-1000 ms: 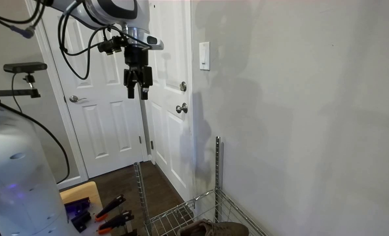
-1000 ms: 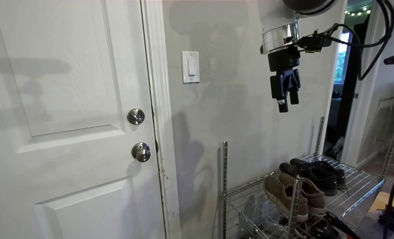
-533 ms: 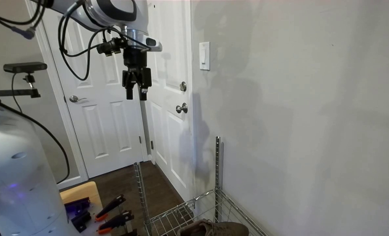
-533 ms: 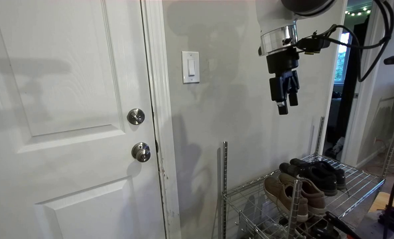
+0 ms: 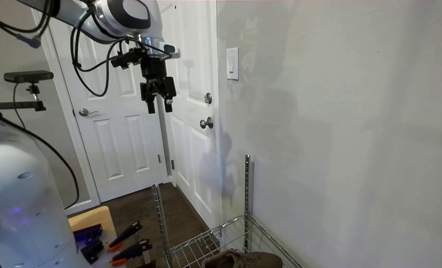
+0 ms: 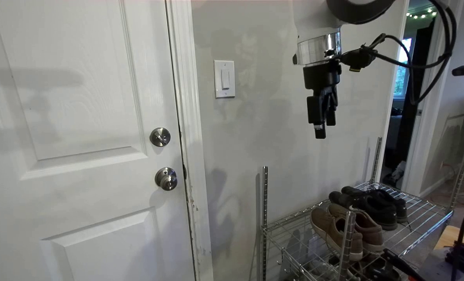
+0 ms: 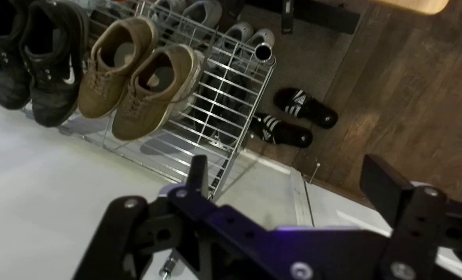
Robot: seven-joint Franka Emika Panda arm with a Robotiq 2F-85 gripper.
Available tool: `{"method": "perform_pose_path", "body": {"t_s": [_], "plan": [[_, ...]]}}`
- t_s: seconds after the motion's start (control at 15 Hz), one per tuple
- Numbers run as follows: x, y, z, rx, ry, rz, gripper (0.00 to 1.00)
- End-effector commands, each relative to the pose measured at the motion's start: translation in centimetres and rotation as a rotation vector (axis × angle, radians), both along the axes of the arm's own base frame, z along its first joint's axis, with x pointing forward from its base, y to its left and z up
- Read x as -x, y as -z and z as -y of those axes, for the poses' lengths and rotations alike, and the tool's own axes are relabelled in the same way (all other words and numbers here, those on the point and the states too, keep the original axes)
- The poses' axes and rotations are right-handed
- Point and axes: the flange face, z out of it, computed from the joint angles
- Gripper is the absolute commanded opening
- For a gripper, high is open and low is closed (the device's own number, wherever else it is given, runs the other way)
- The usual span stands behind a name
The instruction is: Turn off the light
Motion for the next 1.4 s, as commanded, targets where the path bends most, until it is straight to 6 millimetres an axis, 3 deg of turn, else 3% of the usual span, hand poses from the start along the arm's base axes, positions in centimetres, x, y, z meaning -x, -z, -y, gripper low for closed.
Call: {"method": "perform_pose_path", "body": {"t_s": [0.0, 0.47, 0.93, 1.33], "plan": [[-1.0, -0.5, -1.7, 0.033, -0.069, 0.176, 1.0], [-3.2, -2.9, -3.2, 0.076, -0.143, 0.572, 1.0], [-6.0, -4.4, -2.9, 0.101, -0.077, 0.92, 1.0], [-6.2, -4.5, -2.8, 0.095, -0.077, 0.89, 1.0]]}}
